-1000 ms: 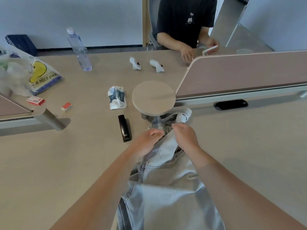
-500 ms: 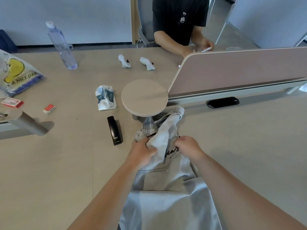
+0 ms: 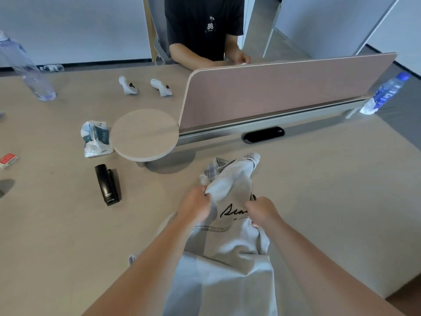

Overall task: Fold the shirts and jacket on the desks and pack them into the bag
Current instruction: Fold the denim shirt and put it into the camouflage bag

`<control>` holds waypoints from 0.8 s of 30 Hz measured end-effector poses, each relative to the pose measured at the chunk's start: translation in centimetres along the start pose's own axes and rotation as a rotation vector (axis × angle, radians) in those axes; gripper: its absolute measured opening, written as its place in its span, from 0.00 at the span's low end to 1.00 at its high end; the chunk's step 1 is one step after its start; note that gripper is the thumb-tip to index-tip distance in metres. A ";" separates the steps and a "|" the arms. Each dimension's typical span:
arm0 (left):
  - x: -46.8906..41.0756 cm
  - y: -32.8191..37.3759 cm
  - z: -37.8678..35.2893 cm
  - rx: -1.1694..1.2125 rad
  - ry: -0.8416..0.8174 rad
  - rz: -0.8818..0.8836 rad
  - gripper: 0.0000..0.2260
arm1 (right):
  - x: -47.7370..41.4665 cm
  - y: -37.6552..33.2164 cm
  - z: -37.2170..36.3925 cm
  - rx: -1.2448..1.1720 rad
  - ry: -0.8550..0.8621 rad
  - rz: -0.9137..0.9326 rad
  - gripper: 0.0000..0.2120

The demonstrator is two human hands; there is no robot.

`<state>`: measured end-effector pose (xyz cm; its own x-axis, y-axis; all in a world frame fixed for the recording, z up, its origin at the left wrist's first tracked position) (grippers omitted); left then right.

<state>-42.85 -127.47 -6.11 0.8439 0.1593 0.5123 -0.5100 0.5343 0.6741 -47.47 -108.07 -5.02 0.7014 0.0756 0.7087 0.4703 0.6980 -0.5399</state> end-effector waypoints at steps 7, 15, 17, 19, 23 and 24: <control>-2.4 9.5 -9.2 -0.106 -0.084 -0.044 0.12 | -1.0 8.1 9.9 -0.045 0.094 -0.085 0.13; -2.4 16.6 -14.5 -0.181 0.055 0.050 0.11 | -3.6 10.7 18.9 -0.020 0.222 -0.011 0.20; -1.1 16.7 -14.2 -0.175 0.159 0.055 0.05 | -4.2 9.1 20.8 -0.034 0.235 0.129 0.20; 0.6 16.0 -13.9 -0.117 0.200 0.091 0.11 | -4.6 7.6 22.0 -0.049 0.201 0.198 0.21; 4.1 15.6 -13.1 0.091 0.216 0.068 0.09 | -3.0 5.8 22.2 -0.043 0.126 0.276 0.20; 4.9 15.7 -12.8 0.125 0.220 0.056 0.07 | -2.5 5.5 21.9 -0.057 0.098 0.298 0.20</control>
<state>-44.63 -107.68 0.17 0.8225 0.3700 0.4320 -0.5624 0.4152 0.7151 -58.34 -88.81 0.18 0.8600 0.1994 0.4696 0.2638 0.6140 -0.7439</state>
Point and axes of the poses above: each hand's wrist, its own x-axis away from the middle knuckle, its own z-axis out of the back of the hand, y = z × x, the point moved 5 cm from there along -x, towards the middle knuckle, and after that the axes turned 11 degrees about -y, right-handed, at the moved point
